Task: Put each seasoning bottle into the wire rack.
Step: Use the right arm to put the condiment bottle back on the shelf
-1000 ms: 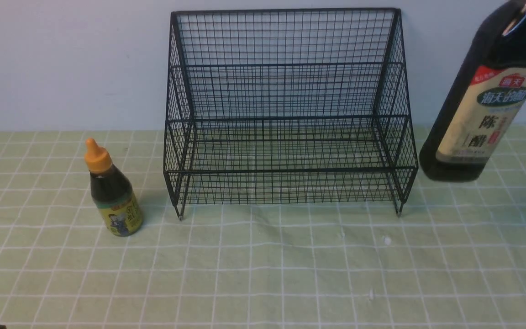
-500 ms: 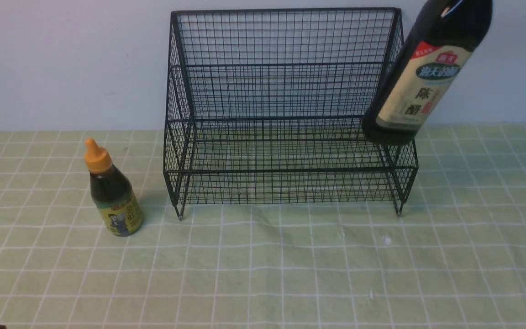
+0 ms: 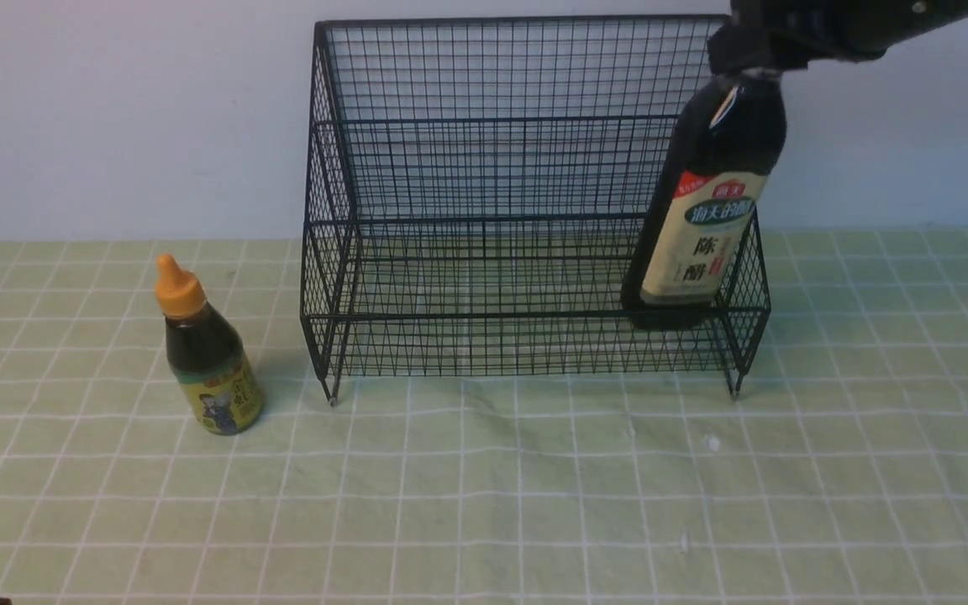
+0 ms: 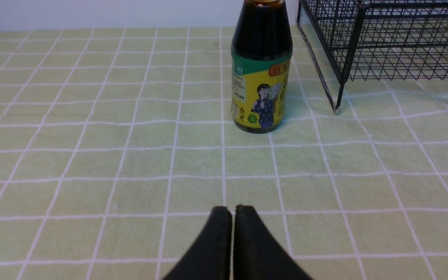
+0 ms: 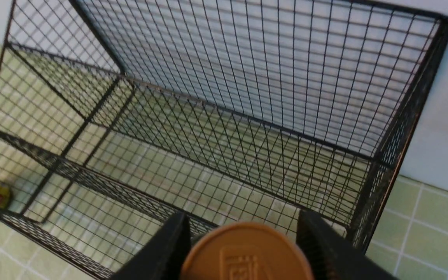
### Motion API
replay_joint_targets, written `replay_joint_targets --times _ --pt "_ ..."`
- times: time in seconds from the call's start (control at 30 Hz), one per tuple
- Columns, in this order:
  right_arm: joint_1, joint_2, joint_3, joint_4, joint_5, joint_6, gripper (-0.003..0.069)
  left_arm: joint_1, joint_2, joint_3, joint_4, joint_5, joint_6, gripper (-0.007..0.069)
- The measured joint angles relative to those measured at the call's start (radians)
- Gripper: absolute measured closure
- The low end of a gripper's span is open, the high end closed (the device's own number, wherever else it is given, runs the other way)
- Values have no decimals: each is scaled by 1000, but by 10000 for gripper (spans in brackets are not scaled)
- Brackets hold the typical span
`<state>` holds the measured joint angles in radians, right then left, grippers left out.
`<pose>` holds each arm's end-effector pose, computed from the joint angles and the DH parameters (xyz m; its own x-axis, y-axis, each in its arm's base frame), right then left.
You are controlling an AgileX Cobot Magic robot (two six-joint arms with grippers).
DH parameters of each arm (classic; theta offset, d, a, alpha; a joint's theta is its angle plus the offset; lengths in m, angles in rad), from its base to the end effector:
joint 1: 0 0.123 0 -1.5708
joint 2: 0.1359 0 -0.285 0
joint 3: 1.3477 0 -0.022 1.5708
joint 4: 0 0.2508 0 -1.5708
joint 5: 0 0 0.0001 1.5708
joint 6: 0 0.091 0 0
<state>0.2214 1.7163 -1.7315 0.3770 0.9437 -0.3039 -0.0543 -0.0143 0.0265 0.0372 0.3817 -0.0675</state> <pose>0.3710 0.1113 0.3816 -0.6711 -0.2250 -0.7064 -0.4629 0.8714 0.1622 0.0523 -0.0016 0.1708 -0.3024 -0.0166 -0.9530 0.0311 0.9991 -0.0273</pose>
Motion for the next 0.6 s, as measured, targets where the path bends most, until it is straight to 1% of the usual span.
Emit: replay_joint_targets --times 0.1,0.13,0.2,0.47,0.53,0.6 --pt "26 12 0 -59 3 6 333 0 0 0 0 0 0 631" --pt "28 12 0 -62 3 9 333 0 0 0 0 0 0 631" --pt "55 21 0 -112 4 45 333 0 0 0 0 0 0 631" --pt "90 40 0 -185 23 139 332 0 0 0 0 0 0 631" --pt "90 40 0 -196 24 162 312 0 0 0 0 0 0 631" --pt "90 27 0 -208 21 192 264 0 0 0 0 0 0 631"
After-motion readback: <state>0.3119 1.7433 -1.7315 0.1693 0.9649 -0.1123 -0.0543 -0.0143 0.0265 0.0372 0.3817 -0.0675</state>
